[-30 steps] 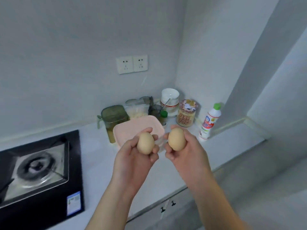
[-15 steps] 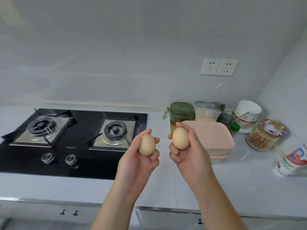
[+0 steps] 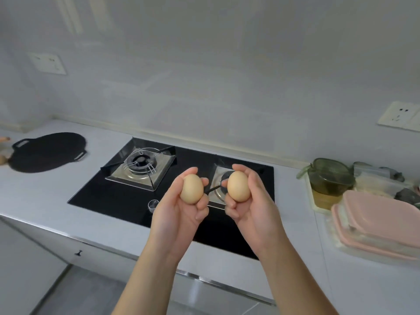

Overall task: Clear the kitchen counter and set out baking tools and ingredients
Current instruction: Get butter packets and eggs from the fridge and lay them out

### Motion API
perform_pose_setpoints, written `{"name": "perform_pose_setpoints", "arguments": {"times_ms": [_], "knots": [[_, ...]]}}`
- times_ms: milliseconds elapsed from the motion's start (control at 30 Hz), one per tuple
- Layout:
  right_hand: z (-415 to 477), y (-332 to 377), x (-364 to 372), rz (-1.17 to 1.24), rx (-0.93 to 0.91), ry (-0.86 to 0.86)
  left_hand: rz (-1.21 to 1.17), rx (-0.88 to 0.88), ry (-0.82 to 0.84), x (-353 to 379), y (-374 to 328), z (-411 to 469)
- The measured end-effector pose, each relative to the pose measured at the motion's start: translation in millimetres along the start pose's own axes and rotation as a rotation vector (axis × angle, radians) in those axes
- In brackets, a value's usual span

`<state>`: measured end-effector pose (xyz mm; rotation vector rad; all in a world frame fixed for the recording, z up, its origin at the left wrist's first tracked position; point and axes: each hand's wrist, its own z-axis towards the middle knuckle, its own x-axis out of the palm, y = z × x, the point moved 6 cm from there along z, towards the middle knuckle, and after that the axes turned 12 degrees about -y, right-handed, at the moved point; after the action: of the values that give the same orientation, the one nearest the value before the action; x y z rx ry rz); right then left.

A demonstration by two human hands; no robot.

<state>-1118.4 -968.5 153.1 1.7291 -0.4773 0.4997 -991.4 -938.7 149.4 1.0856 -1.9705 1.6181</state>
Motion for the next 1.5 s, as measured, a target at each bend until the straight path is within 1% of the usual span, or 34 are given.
{"name": "perform_pose_setpoints", "arguments": {"times_ms": [200,300,433,633,733,900,1033,1100,1200,1267,1367,1500], "knots": [[13.0,-45.9,61.8,-0.072,0.052,0.062,-0.016,0.087,-0.064,-57.0,-55.5,15.4],[33.1,-68.3,90.1,-0.107,0.092,0.097,-0.042,0.119,-0.107,-84.4,-78.3,32.5],[61.2,-91.8,117.3,-0.110,0.139,0.137,-0.017,0.158,-0.154,-107.6,-101.6,52.1],[108.3,-137.5,179.4,-0.241,0.224,0.290,-0.029,0.231,-0.273,-152.6,-150.8,88.8],[118.8,-163.2,215.5,-0.343,0.226,0.379,-0.067,0.273,-0.331,-184.8,-179.1,94.6],[125.6,-213.5,274.3,-0.496,0.174,0.512,-0.072,0.315,-0.401,-244.2,-230.1,99.5],[126.6,-257.7,326.4,-0.556,0.151,0.534,-0.016,0.333,-0.486,-302.1,-275.5,105.8],[124.2,-287.2,358.4,-0.582,0.142,0.536,0.019,0.337,-0.503,-335.9,-304.3,106.0],[117.3,-331.8,406.4,-0.588,0.156,0.493,0.088,0.329,-0.542,-385.9,-351.7,101.4],[112.8,-357.6,433.3,-0.614,0.149,0.480,0.186,0.339,-0.573,-416.6,-380.1,98.8],[110.9,-398.8,474.1,-0.734,0.107,0.499,0.317,0.380,-0.645,-462.6,-423.2,97.9],[126.9,-446.7,522.9,-0.892,0.005,0.531,0.361,0.387,-0.719,-512.3,-466.1,114.1]]}}
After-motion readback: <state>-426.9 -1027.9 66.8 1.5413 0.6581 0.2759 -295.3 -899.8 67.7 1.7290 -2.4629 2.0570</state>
